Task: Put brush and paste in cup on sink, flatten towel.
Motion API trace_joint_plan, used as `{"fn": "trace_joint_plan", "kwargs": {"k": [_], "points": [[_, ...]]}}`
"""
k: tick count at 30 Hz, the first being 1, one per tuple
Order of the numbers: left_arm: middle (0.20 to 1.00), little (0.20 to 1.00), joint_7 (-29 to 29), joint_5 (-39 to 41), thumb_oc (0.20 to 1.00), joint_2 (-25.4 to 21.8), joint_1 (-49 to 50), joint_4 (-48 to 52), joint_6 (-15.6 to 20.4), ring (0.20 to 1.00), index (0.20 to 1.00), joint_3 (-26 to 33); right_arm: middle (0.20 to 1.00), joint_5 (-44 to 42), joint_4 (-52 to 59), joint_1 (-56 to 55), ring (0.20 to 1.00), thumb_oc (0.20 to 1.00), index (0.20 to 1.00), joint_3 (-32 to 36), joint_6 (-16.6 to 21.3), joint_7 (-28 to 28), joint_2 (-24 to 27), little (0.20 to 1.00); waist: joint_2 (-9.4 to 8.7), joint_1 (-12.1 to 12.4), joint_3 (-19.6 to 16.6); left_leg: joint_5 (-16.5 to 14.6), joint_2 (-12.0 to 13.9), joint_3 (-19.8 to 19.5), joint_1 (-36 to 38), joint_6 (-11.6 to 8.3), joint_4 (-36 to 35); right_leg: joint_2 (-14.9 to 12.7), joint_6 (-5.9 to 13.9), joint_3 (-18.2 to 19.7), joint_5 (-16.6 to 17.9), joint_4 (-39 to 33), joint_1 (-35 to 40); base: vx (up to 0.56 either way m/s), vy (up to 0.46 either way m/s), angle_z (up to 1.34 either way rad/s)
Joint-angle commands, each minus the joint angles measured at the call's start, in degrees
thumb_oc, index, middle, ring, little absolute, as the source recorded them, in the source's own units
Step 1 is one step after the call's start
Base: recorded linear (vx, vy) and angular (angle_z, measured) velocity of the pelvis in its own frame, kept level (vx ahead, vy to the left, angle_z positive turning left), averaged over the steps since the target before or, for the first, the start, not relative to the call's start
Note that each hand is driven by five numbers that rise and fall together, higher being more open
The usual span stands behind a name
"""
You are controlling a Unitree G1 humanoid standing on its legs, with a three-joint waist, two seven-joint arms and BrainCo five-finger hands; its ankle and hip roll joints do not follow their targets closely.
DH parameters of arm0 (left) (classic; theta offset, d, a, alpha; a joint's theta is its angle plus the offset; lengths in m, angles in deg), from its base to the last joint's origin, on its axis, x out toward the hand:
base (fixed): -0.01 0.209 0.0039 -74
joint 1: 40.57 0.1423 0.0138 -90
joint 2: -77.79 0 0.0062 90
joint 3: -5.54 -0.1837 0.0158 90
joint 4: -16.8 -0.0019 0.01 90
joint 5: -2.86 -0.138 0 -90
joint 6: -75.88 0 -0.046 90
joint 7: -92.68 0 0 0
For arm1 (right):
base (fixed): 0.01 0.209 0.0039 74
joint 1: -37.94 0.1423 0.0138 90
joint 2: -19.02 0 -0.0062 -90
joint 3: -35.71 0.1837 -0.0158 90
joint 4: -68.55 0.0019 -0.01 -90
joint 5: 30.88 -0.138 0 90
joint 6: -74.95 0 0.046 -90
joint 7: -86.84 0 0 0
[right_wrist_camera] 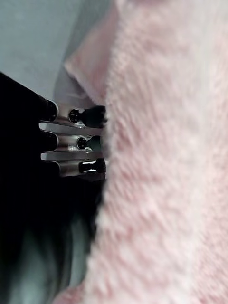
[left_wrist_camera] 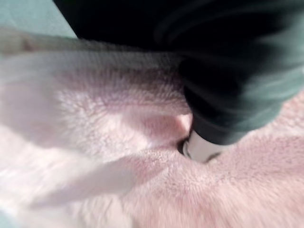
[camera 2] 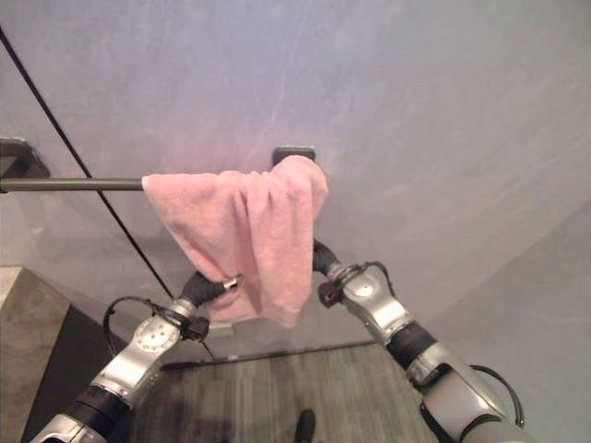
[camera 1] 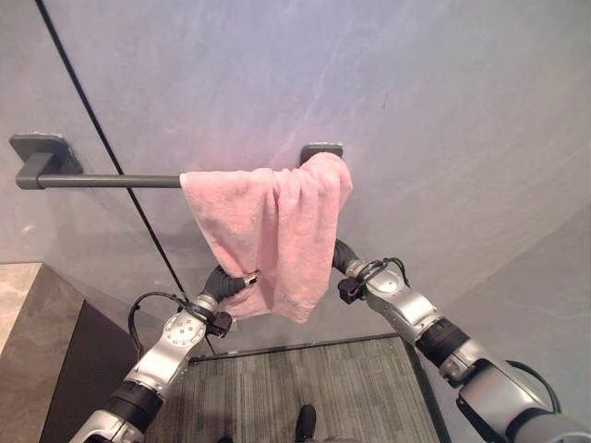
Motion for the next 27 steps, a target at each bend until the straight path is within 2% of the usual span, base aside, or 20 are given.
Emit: {"fn": "trace_joint_plan", "kwargs": {"k": [1,2,4,5,10,16,22,27], "points": [[0.200,0.200,0.88,-0.01,0.200,-0.30,-6.02,-1.36,2.04,0.200,0.200,-1.12,0.533,-4.20,1.49,5.26,0.533,0.533,0.533,1.57,2.93,1.01,-0.94,0.533,-0.41,0.85,0.87,4.01,-0.82,-3.06,-2.45,0.53,-0.75,-5.10,8.29,0.66,-3.60,0.93,7.75,0.00,0.000,0.00],[0.200,0.200,0.77,-0.16,0.200,-0.34,-5.87,-1.46,1.96,0.200,0.200,-1.07,1.000,-3.87,1.68,5.10,1.000,1.000,1.000,1.43,2.70,1.19,-0.70,1.000,-0.53,0.83,0.89,4.01,-0.83,-3.06,-2.48,0.56,-0.75,-5.17,8.31,0.71,-3.54,0.96,7.76,0.00,0.000,0.00],[0.200,0.200,0.64,-0.25,0.200,-0.57,-5.68,-1.33,1.84,0.200,0.200,-0.88,1.000,-2.74,2.94,5.13,1.000,1.000,1.000,0.88,2.47,1.41,0.40,1.000,-0.69,0.71,0.91,3.94,-0.82,-2.86,-2.45,0.59,-0.75,-5.25,8.41,0.95,-3.37,0.94,7.67,0.00,0.000,0.00],[0.238,0.238,0.42,-0.48,0.238,-0.61,-5.61,-1.37,1.86,0.238,0.238,-1.08,1.000,-2.59,4.19,5.20,1.000,1.000,1.000,0.19,2.29,2.21,1.46,1.000,-0.86,0.69,0.93,3.93,-0.82,-2.77,-2.45,0.60,-0.75,-5.31,8.45,1.05,-3.26,0.87,7.66,0.00,0.000,0.00],[0.275,0.275,-0.07,-0.39,0.275,-0.62,-5.83,-1.39,2.12,0.275,0.275,-1.68,1.000,-3.94,5.10,4.81,1.000,1.000,1.000,-0.52,2.26,3.81,2.85,1.000,-1.08,0.70,0.88,3.87,-0.96,-2.69,-2.48,0.65,-0.75,-5.48,8.63,0.94,-3.04,0.70,7.57,0.00,0.000,0.00],[0.256,0.256,-0.74,-0.24,0.256,-0.07,-5.94,-2.08,2.35,0.256,0.256,-2.00,1.000,-7.19,6.54,2.50,1.000,1.000,1.000,-0.23,2.31,5.93,4.28,1.000,-1.31,0.57,0.63,3.76,-1.06,-2.57,-2.44,0.70,-0.75,-5.83,8.84,0.93,-2.80,0.50,7.66,0.00,0.000,0.00],[0.203,0.203,-1.39,-0.28,0.203,-0.29,-5.97,-2.10,2.60,0.203,0.203,-2.05,1.000,-6.33,6.73,0.31,1.000,1.000,1.000,0.62,2.60,7.29,7.14,1.000,-1.42,0.39,0.56,3.69,-1.15,-2.56,-2.54,0.75,-0.75,-6.03,9.09,0.89,-2.62,0.33,7.63,0.00,0.000,0.00],[0.200,0.200,-2.35,-0.59,0.200,-0.33,-5.70,-2.91,2.67,0.200,0.200,-2.34,1.000,-4.46,3.81,-2.87,1.000,1.000,1.000,2.65,2.55,8.02,9.01,1.000,-2.00,0.33,0.63,3.72,-1.32,-2.77,-2.98,0.76,-0.75,-6.27,9.32,0.55,-2.35,0.18,7.45,0.00,0.000,0.00]]}}
